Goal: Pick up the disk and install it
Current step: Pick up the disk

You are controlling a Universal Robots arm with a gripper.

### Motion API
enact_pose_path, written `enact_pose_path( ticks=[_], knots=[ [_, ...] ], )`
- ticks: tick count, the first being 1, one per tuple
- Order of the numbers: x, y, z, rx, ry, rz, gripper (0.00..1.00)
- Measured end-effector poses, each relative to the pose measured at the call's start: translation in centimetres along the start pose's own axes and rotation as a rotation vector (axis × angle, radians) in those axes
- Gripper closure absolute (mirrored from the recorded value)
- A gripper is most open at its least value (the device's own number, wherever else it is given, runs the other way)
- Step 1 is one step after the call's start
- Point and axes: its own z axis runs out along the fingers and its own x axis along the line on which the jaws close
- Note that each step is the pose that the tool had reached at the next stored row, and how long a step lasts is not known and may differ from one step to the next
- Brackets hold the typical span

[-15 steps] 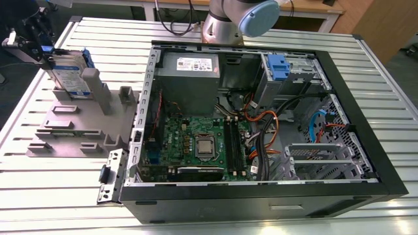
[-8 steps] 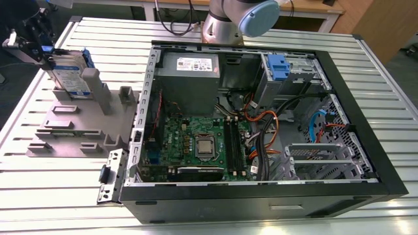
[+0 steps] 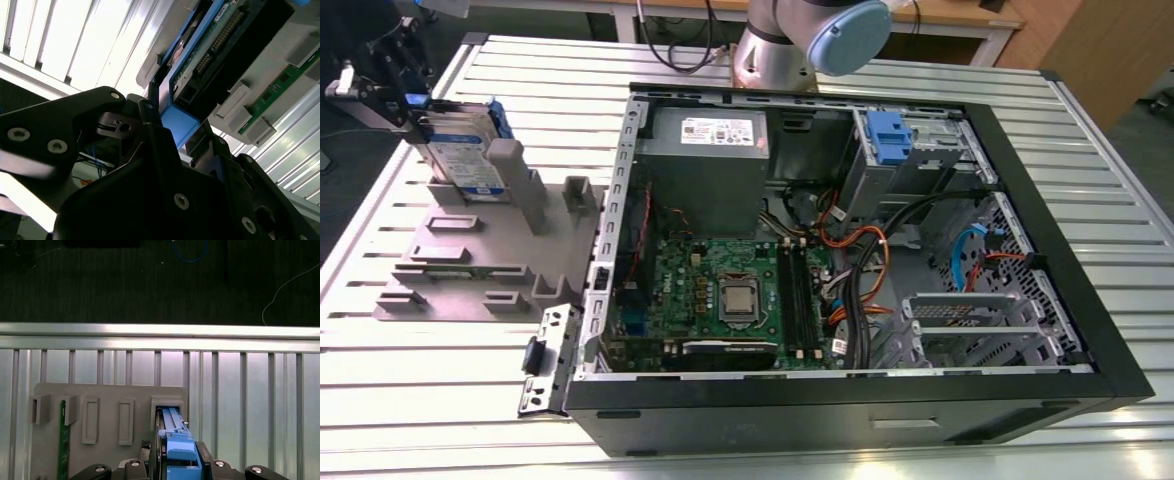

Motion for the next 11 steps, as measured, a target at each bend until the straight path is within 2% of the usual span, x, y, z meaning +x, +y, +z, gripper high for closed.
enact_pose_path(
  ticks=[4,5,11],
  knots=[
    [0.00,0.00,0.01,0.0000,0.0000,0.000,0.55],
    [0.00,0.00,0.01,0.0001,0.0000,0.000,0.62],
    [0.00,0.00,0.01,0.0000,0.0000,0.000,0.63]
  ],
)
